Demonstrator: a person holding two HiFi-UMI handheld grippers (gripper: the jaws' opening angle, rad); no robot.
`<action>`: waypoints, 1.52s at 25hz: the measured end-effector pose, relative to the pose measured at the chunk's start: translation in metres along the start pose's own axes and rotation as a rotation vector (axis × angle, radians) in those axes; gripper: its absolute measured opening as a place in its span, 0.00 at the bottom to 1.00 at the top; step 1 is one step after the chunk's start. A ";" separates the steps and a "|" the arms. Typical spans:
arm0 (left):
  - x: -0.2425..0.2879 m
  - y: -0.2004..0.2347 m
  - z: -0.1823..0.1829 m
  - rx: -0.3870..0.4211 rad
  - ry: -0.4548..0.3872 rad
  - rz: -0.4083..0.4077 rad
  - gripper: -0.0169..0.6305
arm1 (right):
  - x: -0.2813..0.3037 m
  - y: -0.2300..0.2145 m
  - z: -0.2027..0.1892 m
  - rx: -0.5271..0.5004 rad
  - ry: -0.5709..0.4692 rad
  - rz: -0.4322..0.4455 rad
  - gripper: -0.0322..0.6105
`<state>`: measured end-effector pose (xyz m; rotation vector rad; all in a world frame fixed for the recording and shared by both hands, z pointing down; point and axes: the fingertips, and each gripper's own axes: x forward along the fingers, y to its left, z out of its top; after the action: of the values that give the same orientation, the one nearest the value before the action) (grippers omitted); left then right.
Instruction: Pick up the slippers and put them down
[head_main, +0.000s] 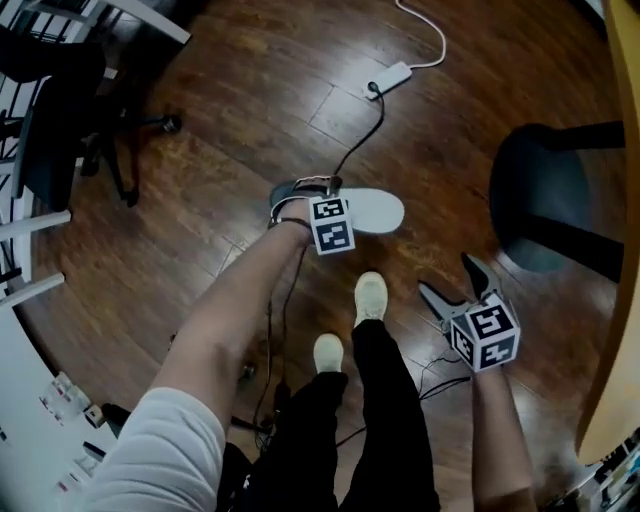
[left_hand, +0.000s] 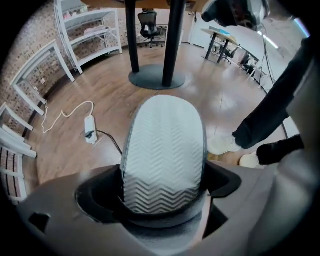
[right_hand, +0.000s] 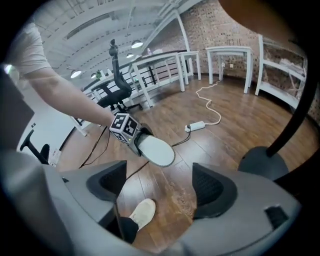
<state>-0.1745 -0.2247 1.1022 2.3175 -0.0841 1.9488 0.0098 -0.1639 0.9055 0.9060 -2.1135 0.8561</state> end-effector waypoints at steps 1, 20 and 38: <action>0.031 0.004 -0.005 0.011 0.006 -0.005 0.82 | 0.025 -0.010 -0.011 0.017 0.004 0.003 0.68; 0.119 0.015 -0.055 -0.185 -0.055 -0.058 0.95 | 0.159 -0.028 -0.077 0.097 0.115 -0.004 0.67; -0.399 -0.170 0.020 -0.945 -0.393 -0.097 0.95 | -0.191 0.146 0.069 0.121 0.044 -0.003 0.67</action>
<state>-0.2050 -0.0700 0.6979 1.9103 -0.7260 1.0045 -0.0256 -0.0721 0.6756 0.9430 -2.0397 1.0030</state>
